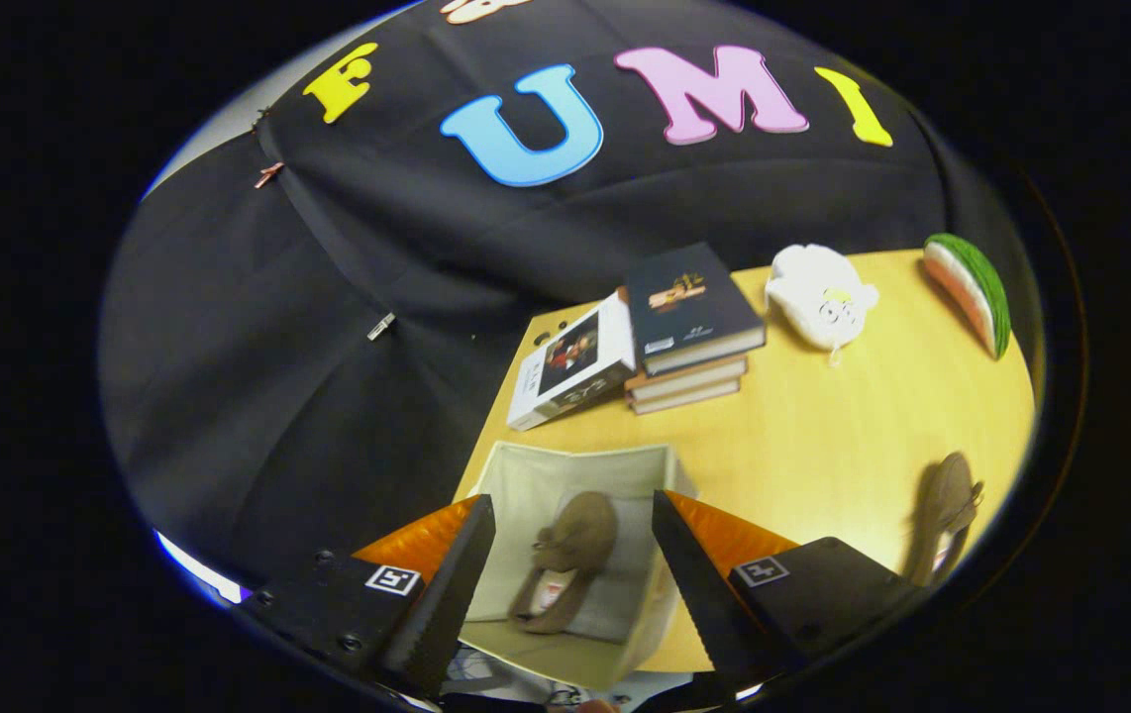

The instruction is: Open the storage box then place both shoes into the box .Put the left shoe in first, then the right shoe, with the right side of both shoes facing outward in a uniform manner.

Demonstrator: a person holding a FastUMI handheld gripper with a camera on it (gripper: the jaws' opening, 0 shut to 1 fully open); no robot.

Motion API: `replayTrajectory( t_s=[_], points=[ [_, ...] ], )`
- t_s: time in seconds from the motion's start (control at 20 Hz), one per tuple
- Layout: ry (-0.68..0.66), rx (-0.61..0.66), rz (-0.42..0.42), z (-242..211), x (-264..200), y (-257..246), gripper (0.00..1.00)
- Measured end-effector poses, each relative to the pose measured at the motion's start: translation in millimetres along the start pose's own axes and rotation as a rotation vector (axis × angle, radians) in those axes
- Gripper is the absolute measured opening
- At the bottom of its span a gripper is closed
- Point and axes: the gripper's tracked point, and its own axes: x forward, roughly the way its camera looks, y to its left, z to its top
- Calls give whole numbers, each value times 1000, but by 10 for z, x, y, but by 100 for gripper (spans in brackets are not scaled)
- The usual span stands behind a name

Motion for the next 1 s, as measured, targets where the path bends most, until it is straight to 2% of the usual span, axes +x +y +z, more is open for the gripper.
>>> replayTrajectory(
  t_s=[0.25, 0.4, 0.5, 0.75, 1.0],
  points=[
    [-61, -112, -95, 192, -542, -935, 98],
    [-54, -161, -181, 86, -840, -1590, 98],
    [-37, -155, -226, -71, -1038, -1992, 98],
    [66, -50, -368, -710, -1444, -2965, 99],
    [180, -27, -423, -1266, -1479, -3539, 94]
  ],
)
